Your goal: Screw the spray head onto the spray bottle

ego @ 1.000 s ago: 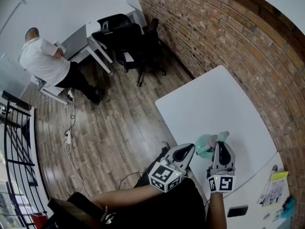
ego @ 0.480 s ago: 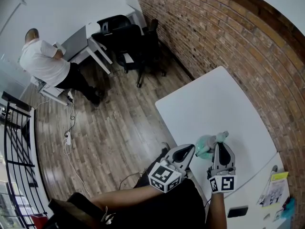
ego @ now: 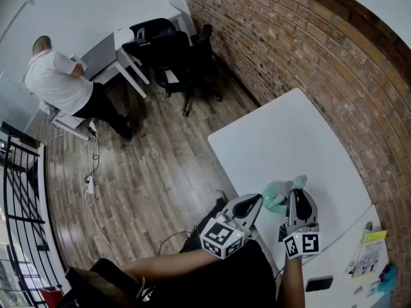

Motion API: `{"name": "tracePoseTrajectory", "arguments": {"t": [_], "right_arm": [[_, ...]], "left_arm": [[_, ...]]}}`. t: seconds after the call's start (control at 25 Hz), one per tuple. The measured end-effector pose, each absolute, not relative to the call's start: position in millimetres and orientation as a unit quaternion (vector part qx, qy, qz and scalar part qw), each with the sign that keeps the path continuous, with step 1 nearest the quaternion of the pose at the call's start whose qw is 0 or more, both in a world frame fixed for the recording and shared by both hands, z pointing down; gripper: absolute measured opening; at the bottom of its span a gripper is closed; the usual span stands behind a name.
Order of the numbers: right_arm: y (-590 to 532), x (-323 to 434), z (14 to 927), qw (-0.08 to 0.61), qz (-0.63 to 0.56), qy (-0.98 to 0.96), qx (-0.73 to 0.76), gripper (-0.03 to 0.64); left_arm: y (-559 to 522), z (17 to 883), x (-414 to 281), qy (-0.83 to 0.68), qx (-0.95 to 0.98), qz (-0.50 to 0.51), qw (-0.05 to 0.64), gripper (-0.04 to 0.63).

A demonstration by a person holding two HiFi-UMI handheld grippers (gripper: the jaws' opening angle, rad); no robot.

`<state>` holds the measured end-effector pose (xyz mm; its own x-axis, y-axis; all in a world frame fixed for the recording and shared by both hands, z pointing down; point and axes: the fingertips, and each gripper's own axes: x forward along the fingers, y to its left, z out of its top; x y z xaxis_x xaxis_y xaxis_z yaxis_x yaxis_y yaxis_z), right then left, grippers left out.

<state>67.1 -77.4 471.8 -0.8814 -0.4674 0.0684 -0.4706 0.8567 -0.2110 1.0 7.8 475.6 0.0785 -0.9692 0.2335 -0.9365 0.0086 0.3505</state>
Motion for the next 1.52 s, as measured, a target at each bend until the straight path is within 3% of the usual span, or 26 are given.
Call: {"name": "tracePoseTrajectory", "arguments": {"t": [0.4,1.52], "right_arm": [[-90.9,65.7,474.6,0.026,0.147,-0.954,0.261,0.097],[-74.1,52.8,452.7,0.002,0.077,-0.97,0.23,0.066]], "left_arm": [[3.5,477.5,3.2,-0.679,0.701,-0.04,0.215,-0.002],[11.2,477.1,-16.7,-0.7,0.68,-0.043,0.215,-0.002]]}}
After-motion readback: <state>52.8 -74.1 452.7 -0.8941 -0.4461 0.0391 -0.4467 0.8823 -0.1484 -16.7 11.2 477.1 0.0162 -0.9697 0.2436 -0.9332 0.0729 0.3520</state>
